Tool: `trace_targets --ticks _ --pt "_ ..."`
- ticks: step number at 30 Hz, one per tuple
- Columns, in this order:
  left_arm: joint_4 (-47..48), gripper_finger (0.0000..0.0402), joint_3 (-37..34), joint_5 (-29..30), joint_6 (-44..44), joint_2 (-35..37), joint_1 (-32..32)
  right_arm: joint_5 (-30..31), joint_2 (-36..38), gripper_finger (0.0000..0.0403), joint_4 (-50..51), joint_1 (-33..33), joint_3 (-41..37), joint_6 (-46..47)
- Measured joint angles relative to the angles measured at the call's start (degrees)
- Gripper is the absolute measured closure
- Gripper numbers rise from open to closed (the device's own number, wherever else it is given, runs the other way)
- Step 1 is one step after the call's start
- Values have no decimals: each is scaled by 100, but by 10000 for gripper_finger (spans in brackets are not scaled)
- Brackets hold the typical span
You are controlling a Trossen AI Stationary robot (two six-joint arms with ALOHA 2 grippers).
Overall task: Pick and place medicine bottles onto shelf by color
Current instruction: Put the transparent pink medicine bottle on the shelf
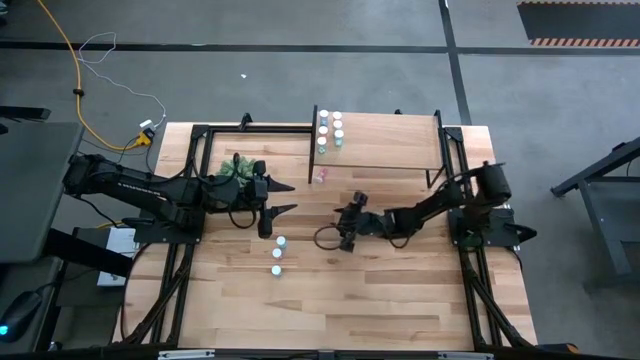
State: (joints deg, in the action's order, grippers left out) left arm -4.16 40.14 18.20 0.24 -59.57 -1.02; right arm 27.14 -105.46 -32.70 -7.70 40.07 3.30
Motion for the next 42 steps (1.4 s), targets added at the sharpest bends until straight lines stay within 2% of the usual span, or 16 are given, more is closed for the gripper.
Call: trace_targets --ticks 3,8,11,15,17,21,25,28,30,36,42 --pt "2 202 0 0 -3 0 0 566 -343 218 -624 196 0 82" --pt "0 202 0 0 -3 0 0 587 -774 235 -1680 581 2 379" --pt "0 202 0 0 -3 0 0 578 -950 276 -2078 789 2 606" --pt "0 202 0 0 -3 0 1 385 -1144 365 -2612 971 4 924" --pt "1 202 0 0 -2 0 0 381 -1237 392 -2801 1018 8 1035" --pt "-2 202 0 0 -2 0 0 411 -1501 388 -2792 1118 308 1311" --pt "-2 202 0 0 -3 0 1 429 -1902 399 -2751 1192 870 1111" --pt "2 202 0 0 0 0 1 454 -2032 401 -2479 1250 1235 1097" --pt "11 202 0 0 63 0 -1 688 -2067 402 -2164 1272 1378 1096" --pt "46 202 0 0 98 0 -4 1167 -2067 402 -2076 1272 1467 972" --pt "46 202 0 0 96 0 -4 965 -2067 403 -2127 1457 1467 1131"
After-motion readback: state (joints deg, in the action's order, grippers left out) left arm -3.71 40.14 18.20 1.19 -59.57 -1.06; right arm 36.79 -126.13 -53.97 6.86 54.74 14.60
